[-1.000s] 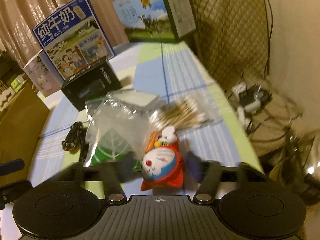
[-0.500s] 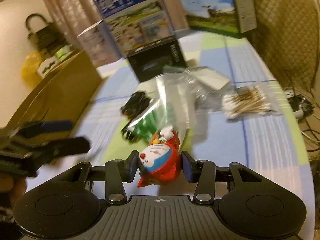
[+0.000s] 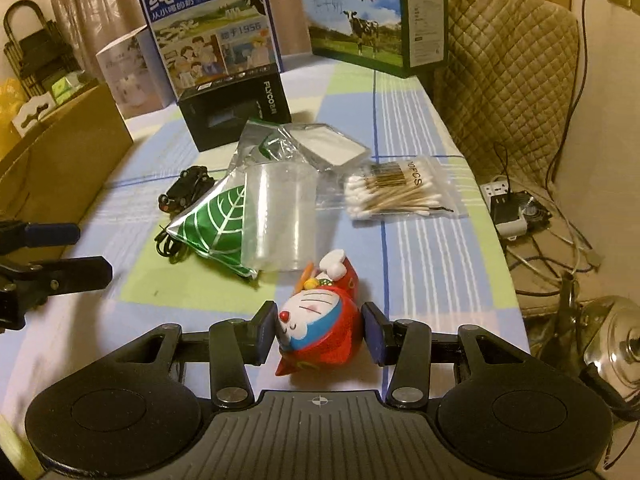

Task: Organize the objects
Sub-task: 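Grasp the clear plastic cup with the left gripper while the right holds Doraemon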

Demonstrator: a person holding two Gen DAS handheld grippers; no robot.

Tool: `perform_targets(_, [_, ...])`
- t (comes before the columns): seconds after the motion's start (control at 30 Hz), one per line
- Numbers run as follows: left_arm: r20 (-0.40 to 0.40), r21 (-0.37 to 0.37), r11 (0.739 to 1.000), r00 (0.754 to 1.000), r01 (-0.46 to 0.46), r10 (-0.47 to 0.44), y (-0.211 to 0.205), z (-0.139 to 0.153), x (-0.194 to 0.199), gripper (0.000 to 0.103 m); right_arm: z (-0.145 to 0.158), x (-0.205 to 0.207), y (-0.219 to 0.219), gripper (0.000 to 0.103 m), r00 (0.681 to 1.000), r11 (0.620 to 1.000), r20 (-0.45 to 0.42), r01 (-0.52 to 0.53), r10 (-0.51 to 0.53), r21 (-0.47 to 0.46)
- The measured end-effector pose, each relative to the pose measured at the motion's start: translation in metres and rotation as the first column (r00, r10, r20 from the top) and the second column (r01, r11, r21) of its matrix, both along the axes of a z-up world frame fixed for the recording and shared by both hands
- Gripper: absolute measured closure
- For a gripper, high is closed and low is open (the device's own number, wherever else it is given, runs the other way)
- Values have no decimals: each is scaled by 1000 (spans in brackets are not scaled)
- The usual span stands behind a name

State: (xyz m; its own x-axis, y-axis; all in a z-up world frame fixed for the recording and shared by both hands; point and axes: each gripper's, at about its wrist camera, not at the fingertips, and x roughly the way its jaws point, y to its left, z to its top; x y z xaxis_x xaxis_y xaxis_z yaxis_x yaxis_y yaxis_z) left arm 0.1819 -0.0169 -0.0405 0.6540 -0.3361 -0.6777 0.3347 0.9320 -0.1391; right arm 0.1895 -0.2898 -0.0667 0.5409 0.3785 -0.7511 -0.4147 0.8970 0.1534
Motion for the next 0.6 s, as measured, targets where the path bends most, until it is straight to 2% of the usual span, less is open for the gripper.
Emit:
perform_targets(0.3, [-7, 5, 1000, 1000, 15, -15, -5, -5, 1, 4, -3, 6, 3, 57, 1000, 1000, -5, -15, 15, -27])
perform_targets(0.47, [-10, 2, 1000, 1000, 16, -16, -5, -6, 2, 4, -6, 1, 9, 59, 1000, 995, -1, -30, 30, -93])
perform_targets(0.6, [-6, -5, 1000, 1000, 19, -19, -6, -5, 2, 4, -3, 2, 3, 61, 1000, 998, 7, 5, -4, -68])
